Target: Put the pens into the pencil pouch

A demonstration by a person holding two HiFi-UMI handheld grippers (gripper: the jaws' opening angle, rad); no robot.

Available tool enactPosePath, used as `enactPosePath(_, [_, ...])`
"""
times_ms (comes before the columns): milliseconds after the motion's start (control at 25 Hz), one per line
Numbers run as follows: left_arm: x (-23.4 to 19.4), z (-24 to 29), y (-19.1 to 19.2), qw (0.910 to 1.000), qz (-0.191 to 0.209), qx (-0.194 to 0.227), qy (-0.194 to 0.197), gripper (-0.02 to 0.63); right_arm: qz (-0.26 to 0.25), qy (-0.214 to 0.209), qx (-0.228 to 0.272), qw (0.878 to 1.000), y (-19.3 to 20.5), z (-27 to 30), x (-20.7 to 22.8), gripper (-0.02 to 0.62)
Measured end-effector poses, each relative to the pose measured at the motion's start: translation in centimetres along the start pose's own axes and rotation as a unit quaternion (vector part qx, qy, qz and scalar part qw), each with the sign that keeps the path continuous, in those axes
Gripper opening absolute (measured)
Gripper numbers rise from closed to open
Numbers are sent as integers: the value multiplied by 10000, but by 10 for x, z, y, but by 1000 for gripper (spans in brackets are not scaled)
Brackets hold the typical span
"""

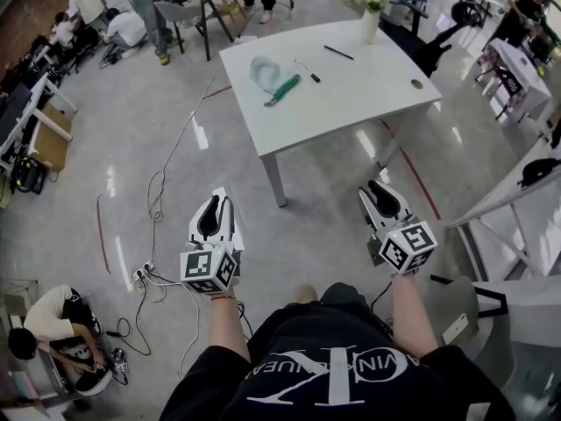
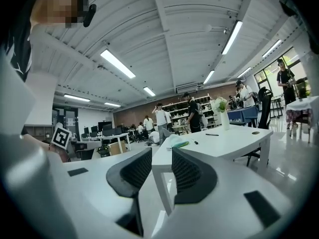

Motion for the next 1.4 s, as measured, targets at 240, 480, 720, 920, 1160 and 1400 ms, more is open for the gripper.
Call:
enactPosePath(240, [2,27,-1,10000,42,-43,38,95,93,41,6,9999,-2,15,23,112])
enactPosePath(480, [4,75,-6,10000,84,-5,-42,95,118,-35,46,9999,-8,48,67,114])
enactPosePath(720, [12,139,-12,9999,81,-86,-120,95,104,-262,-95,9996,-22,98,121,114])
enactPosePath(920, [22,191,-12,9995,54,-249,-182,95,147,-392,-269,9988,-35,134,170,114])
enactPosePath(1160, [33,247,-7,9989,-14,-413,-242,95,221,-589,-532,9966,-35,172,216,114])
enactPosePath(1400, [41,283,-6,9978,13,-552,-363,95,320,-783,-748,9936,-32,202,252,114])
Point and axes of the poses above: the fingertips, and each gripper's own axes: z forward along the fingers, x to its right, y out of its underside, the point moved 9 cm from there along -z, backward along the fingers, and after that the axes turned 11 degrees about -y, right-handed, at the moved point
